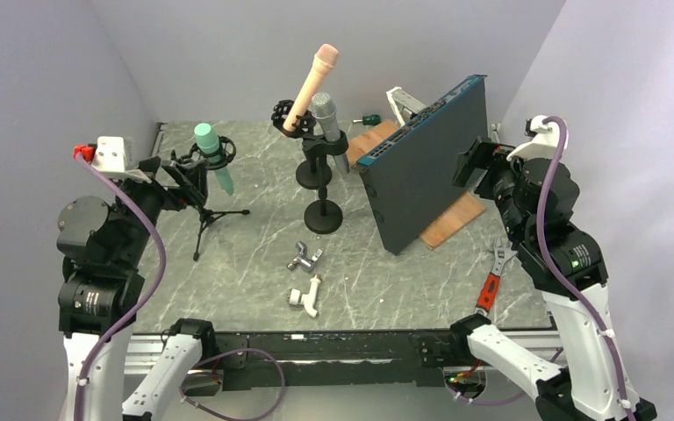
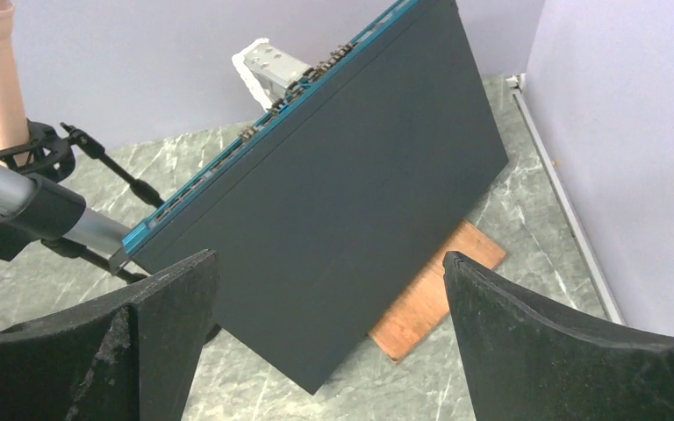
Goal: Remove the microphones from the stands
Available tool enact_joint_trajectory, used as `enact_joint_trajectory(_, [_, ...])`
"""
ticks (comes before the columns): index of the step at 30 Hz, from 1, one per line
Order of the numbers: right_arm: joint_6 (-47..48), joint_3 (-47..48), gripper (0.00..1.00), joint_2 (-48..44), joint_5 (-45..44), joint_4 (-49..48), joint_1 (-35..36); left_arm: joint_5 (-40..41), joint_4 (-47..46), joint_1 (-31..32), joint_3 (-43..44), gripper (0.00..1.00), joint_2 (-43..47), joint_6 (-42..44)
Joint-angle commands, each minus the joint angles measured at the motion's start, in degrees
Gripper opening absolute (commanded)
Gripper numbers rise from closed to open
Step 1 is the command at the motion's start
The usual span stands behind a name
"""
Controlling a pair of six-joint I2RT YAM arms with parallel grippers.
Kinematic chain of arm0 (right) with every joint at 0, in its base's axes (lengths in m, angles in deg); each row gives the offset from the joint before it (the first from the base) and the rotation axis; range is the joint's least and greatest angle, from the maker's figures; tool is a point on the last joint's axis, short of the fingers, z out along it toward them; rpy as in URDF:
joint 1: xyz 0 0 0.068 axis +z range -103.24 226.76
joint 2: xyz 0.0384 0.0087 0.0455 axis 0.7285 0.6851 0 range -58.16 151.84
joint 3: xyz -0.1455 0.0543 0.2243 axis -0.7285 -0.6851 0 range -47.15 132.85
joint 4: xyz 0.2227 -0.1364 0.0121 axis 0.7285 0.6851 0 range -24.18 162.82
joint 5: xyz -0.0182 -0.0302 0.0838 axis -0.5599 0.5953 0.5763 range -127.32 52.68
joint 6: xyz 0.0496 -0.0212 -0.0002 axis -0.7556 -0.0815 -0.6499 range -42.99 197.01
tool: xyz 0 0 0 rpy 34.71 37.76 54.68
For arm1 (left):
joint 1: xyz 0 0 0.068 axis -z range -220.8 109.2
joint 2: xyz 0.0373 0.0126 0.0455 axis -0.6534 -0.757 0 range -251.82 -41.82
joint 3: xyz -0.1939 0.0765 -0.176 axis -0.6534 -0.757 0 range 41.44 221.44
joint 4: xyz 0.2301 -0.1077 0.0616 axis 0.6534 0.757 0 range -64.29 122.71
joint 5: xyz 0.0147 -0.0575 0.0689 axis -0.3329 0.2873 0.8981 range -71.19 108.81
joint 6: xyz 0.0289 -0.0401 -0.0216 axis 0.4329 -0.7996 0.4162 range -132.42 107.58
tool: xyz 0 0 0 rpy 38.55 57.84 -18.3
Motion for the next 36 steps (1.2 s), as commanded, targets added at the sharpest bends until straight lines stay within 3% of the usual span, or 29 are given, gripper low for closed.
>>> enact_joint_trajectory(1, [0.6,2.0,1.00,1.9,4.7,0.1,-0.3,-4.9,-2.1,-0.3,-1.1,0.99,-1.0,-1.2])
enact_joint_trajectory(12, [-1.6,5.3,1.00,8.6,10.8,3.1,-0.3,-8.4,-5.7,-0.3,-7.0,0.99,1.4,0.1])
enact_joint_trajectory(20, [-3.4,-0.9,1.00,4.4,12.6,-8.4,-0.3,-10.1,-3.9,-0.3,-9.4,1.00,0.7,0.0])
enact_joint_trajectory(31, [-9.5,1.8,1.00,15.5,30.4,-15.7,1.2,-12.8,-6.5,-0.3,-16.0,1.00,2.6,-0.5])
enact_joint_trajectory(36, [-13.7,1.3,1.00,18.9,27.1,-21.1,7.8,-10.5,-4.1,-0.3,-16.9,1.00,3.3,2.0])
